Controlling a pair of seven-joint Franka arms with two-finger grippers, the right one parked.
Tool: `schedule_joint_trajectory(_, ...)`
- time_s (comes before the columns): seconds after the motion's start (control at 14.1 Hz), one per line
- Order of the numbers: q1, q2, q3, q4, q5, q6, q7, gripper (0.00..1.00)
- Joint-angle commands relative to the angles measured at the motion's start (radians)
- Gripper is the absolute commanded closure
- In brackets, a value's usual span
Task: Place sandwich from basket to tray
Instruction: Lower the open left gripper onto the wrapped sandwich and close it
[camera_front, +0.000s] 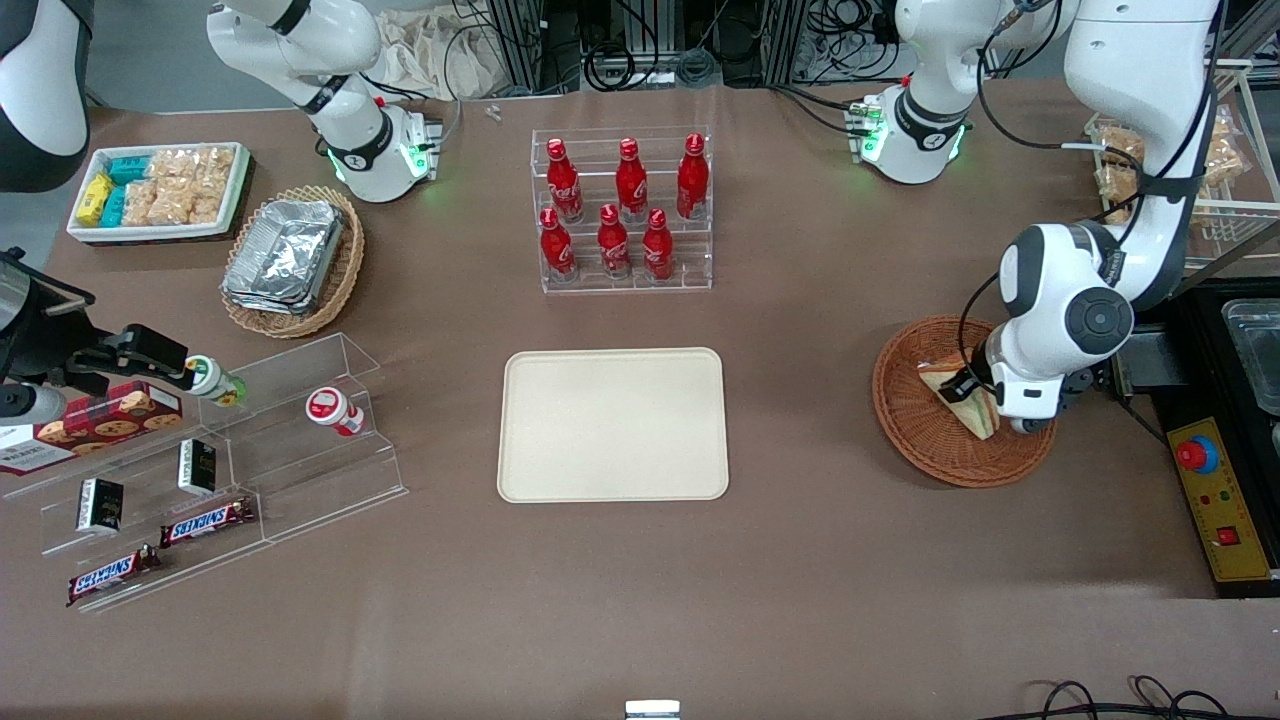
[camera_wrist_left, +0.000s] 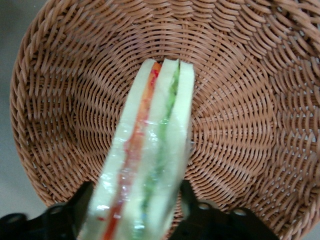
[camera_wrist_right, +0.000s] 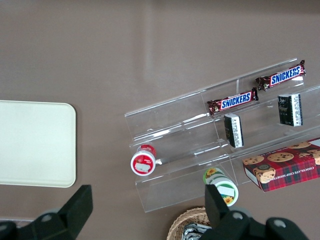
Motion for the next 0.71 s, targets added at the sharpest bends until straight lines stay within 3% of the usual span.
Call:
schedule_joint_trajectory(0.0,-0.011,-0.009,0.004,0.054,-0.004,-0.081,-0.013,0.93)
schedule_joint_trajectory(0.07,-0.011,-0.009,0.004,0.092,-0.004,-0.132,-0.013,1.0)
schedule_joint_trajectory(0.35,-0.044,-0.022,0.002,0.237,-0.006,-0.343,-0.019,1.0)
schedule_joint_trajectory(0.64,-0.061,-0.026,-0.013,0.503,-0.01,-0.638,0.002,1.0)
